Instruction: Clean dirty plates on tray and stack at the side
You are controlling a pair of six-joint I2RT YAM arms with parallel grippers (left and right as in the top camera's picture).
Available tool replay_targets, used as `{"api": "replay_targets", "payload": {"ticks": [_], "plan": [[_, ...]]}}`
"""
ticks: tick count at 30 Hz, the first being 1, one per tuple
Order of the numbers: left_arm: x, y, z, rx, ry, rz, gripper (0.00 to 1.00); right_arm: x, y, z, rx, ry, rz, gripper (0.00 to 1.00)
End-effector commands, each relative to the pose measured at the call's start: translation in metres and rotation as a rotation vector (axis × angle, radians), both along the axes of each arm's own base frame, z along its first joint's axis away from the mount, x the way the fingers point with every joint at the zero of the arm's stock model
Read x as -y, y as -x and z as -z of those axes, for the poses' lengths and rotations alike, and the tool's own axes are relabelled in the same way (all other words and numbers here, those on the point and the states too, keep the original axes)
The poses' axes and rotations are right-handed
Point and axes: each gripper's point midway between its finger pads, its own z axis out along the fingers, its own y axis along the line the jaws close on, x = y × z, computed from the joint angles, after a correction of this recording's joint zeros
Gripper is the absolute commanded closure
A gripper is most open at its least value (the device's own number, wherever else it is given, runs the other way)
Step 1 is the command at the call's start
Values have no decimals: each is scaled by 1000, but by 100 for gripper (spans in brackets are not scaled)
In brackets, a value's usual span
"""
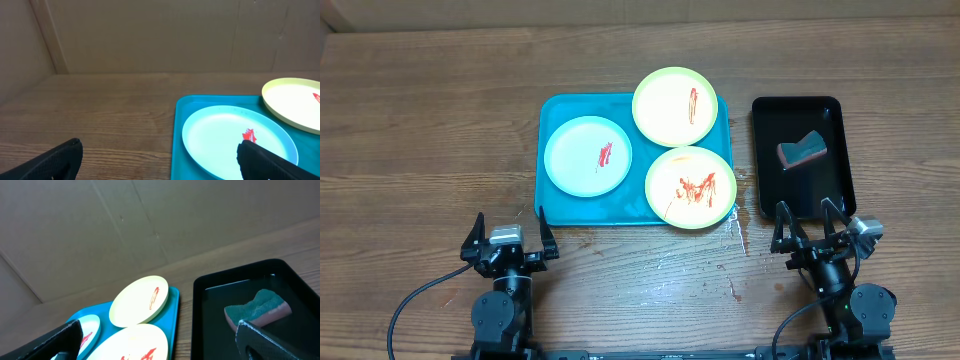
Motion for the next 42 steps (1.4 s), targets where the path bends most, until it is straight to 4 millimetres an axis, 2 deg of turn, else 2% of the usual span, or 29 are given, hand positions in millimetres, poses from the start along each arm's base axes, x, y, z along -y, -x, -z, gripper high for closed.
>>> {"api": "replay_targets", "payload": {"ticks": [1, 42], "plan": [[-4, 1, -1, 5, -19, -22, 1, -1, 0, 2, 2, -5, -6, 0], [-3, 0, -1, 6, -12, -13, 0, 2, 0, 2, 4, 2, 12, 0]]}}
